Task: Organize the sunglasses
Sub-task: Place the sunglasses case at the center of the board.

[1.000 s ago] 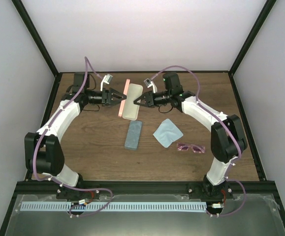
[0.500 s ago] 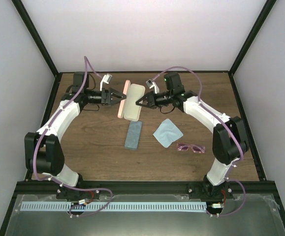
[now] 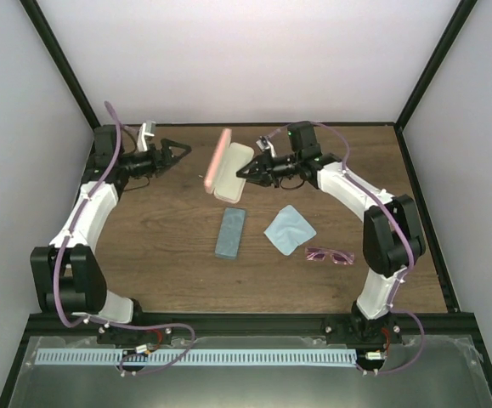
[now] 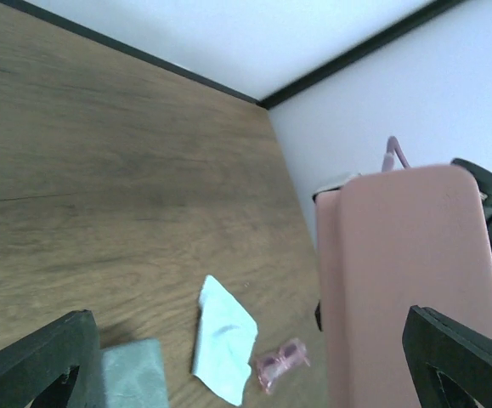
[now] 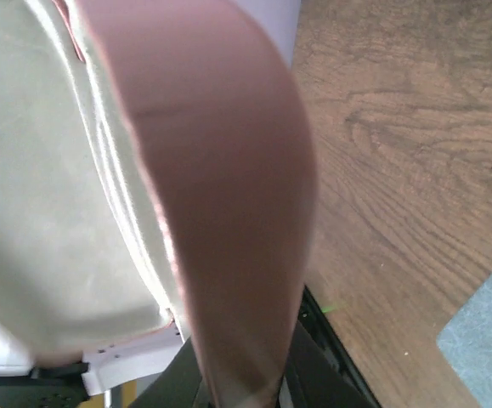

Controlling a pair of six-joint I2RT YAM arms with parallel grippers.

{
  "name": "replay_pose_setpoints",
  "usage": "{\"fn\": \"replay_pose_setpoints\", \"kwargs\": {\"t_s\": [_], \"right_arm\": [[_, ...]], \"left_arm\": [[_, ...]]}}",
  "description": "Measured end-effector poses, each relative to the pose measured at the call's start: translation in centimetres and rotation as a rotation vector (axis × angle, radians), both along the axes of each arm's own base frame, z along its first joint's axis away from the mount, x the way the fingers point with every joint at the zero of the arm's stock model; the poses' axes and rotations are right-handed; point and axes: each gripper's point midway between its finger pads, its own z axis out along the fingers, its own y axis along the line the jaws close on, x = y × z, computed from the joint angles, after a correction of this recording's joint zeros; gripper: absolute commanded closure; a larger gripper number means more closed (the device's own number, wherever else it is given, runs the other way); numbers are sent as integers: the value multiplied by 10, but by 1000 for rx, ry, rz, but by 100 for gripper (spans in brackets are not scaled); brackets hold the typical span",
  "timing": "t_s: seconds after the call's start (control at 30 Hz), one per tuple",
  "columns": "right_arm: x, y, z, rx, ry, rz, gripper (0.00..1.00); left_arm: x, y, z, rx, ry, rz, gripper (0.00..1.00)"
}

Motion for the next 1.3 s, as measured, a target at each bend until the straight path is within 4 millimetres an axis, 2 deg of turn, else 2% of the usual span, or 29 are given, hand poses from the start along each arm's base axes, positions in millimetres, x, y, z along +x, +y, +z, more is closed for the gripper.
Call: {"fn": "replay_pose_setpoints", "kwargs": {"t_s": [0.23,0.33,0.4,0.57,0.67,0.8,0.87,1.0,1.07,1.13,1.3], "right_arm": [[20,-19,-10,7,80,-60,97],[33,-32,-24,-18,87,-125,96],[41,-44,-43,-49,94,-183,96],[57,-79,-123,-175,176,-327,95],[60,-90,-163,-241,209,-368,93],[66,-94,-201,-298,205,-383,91],[67,-97,-216,-329,209,-385,87],[78,-99,-214,-375,165,-384,59],[88,-102,-210,-414,123,-398,50],[93,-104,-207,-439,102,-409,46],[89,-114,-206,-513,76,-412,47]], "left_arm": [[-5,21,-11,58,9,144,0],[-9,24,-17,65,21,166,0],[-12,25,-23,69,33,171,0],[-18,25,-30,73,47,175,0],[-19,25,-30,75,47,175,0],[-21,25,-35,79,61,173,0],[-23,26,-38,85,69,172,0],[-24,26,-41,95,81,174,0],[-24,27,-42,96,82,177,0],[-24,27,-42,95,84,179,0],[-23,27,-43,85,87,185,0]]}}
